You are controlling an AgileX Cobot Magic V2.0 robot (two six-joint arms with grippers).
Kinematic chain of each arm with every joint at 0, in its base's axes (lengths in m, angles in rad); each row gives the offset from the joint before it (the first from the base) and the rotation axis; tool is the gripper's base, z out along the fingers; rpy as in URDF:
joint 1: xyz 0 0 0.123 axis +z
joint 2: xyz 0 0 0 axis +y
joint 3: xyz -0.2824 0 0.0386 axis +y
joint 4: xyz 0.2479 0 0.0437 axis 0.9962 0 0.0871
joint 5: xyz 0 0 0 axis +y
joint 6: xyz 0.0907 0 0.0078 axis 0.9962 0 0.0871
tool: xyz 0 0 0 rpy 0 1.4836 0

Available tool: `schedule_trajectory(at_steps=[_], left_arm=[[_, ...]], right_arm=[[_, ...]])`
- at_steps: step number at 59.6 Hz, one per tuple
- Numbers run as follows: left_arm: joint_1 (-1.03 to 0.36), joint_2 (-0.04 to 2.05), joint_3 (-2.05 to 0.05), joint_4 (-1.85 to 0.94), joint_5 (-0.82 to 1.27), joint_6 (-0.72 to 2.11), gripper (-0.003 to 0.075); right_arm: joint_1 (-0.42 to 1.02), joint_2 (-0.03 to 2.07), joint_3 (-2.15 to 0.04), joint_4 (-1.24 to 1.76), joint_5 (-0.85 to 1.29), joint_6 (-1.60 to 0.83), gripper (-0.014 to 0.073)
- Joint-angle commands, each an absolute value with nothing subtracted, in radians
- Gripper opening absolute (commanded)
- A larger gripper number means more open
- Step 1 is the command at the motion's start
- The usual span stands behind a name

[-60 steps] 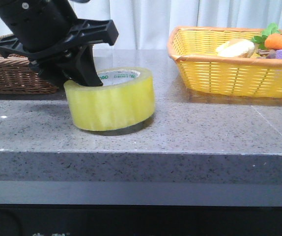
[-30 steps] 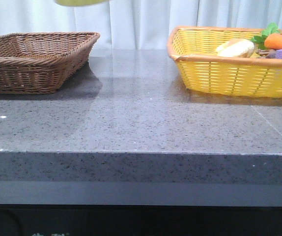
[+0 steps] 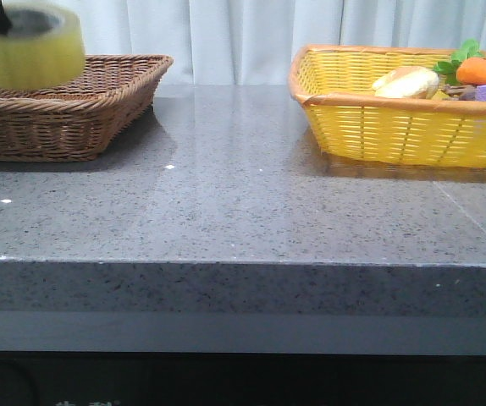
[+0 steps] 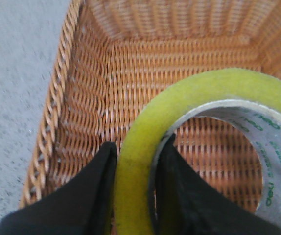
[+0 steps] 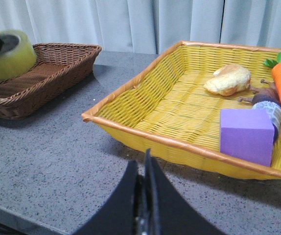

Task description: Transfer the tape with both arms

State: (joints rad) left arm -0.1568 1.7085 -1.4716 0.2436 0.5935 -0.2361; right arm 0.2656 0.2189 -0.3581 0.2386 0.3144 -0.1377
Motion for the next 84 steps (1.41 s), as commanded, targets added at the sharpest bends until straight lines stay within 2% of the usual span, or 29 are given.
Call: schedule_trajectory(at_steps=[1, 12, 21, 24, 30, 34, 39, 43, 52, 57, 84], left_arm=[[-0.155, 1.695, -1.51, 0.243, 0.526, -0.245, 0.0139], [-0.155, 1.729, -1.51, 0.231, 0.541, -0.245, 0.0295], [-0.155, 1.712, -1.51, 0.231, 0.556, -0.245, 0.0499], [-0.155, 1.69, -1.51, 0.233, 0.566, -0.245, 0.0534], [-0.155, 1.64, -1.51, 0.244, 0.575, -0.245, 0.053], [-0.155, 1.59, -1.51, 0.244, 0.575, -0.245, 0.0511], [-0.157, 1.53, -1.502, 0.239, 0.575, -0.245, 0.0441], [-0.158, 1.475, -1.476, 0.239, 0.573, -0.245, 0.0351], [-0.164, 1.315, -1.354, 0.237, 0.554, -0.245, 0.009], [-0.164, 1.227, -1.27, 0.237, 0.532, -0.245, -0.0022], [-0.164, 0.686, -0.755, 0.237, 0.465, -0.245, -0.002]], right_arm=[[0.259, 0.228, -0.383, 0.246, 0.231, -0.139, -0.009], [0.259, 0.228, -0.383, 0.246, 0.232, -0.139, -0.009], [0.259, 0.228, -0.383, 0.246, 0.234, -0.139, -0.009], [0.259, 0.228, -0.383, 0.246, 0.234, -0.139, -0.009], [0.259, 0.228, -0.383, 0.246, 0.234, -0.139, -0.009], [0.259, 0.228, -0.383, 0.246, 0.233, -0.139, -0.009], [0.259, 0.228, -0.383, 0.246, 0.233, -0.139, -0.009], [0.259, 0.228, -0.383, 0.246, 0.241, -0.139, -0.009], [0.259, 0.228, -0.383, 0.246, 0.247, -0.139, -0.009], [0.259, 0.228, -0.383, 0.246, 0.247, -0.139, -0.009], [0.259, 0.228, -0.383, 0.246, 0.247, -0.139, -0.009]])
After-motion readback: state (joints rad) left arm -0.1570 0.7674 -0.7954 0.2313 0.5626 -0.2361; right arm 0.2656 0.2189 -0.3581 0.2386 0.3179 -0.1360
